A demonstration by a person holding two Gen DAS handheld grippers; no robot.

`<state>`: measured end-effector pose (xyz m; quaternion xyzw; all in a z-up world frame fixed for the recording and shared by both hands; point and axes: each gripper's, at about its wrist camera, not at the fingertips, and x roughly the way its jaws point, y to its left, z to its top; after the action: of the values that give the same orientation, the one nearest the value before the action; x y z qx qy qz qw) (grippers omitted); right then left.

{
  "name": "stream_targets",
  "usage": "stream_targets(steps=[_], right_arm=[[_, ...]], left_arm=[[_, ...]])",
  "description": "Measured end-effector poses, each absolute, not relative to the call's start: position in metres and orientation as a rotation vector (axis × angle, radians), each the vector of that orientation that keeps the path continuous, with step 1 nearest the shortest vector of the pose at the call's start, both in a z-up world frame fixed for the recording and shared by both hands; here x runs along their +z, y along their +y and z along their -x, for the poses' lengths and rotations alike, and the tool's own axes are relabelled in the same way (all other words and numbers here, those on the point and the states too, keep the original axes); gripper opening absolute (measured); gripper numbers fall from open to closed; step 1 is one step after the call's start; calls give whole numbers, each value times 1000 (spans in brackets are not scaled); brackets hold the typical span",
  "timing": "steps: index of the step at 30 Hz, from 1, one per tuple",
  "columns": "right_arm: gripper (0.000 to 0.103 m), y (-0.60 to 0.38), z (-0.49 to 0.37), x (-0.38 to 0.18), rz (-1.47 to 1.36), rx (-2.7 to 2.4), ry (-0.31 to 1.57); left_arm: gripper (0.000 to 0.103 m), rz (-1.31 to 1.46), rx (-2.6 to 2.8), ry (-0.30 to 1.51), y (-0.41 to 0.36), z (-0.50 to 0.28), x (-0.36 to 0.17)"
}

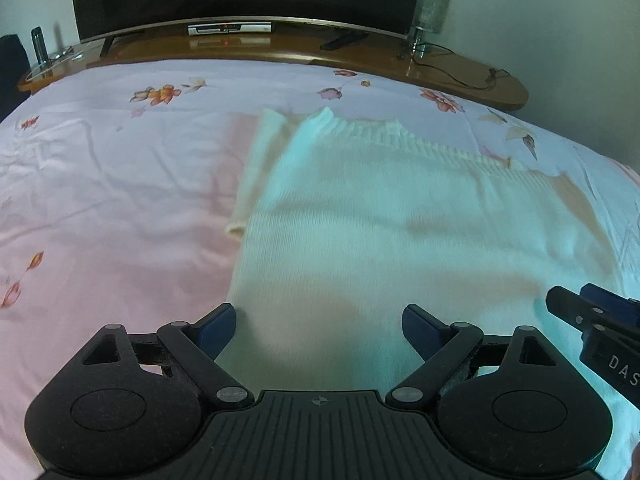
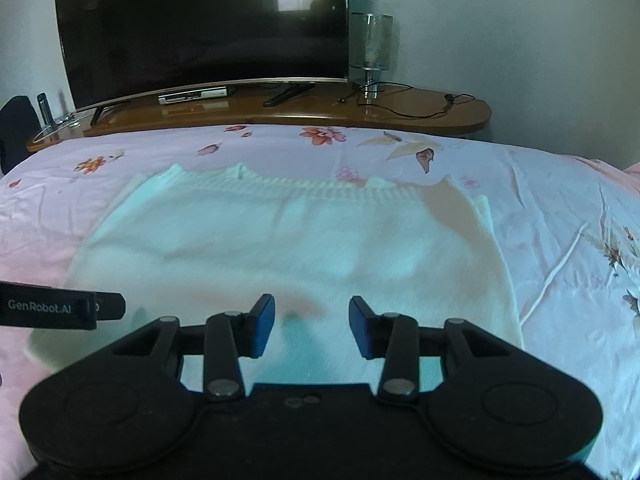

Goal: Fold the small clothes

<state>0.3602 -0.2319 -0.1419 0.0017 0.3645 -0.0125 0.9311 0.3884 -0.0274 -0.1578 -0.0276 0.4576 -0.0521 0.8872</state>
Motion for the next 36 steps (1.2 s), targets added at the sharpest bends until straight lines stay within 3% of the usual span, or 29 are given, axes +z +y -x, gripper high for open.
stream_targets(steps=[13, 34, 36], right_arm=[[41, -231, -322, -140, -19, -36, 753], [41, -231, -328, -155, -25, -26, 757], [41, -229, -333, -157, -21, -20, 754]], left_arm=[[90, 228, -132, 1050, -15, -335, -171], [88, 680, -111, 821, 0, -359, -200], [64, 696, -96, 806, 0, -365, -202]])
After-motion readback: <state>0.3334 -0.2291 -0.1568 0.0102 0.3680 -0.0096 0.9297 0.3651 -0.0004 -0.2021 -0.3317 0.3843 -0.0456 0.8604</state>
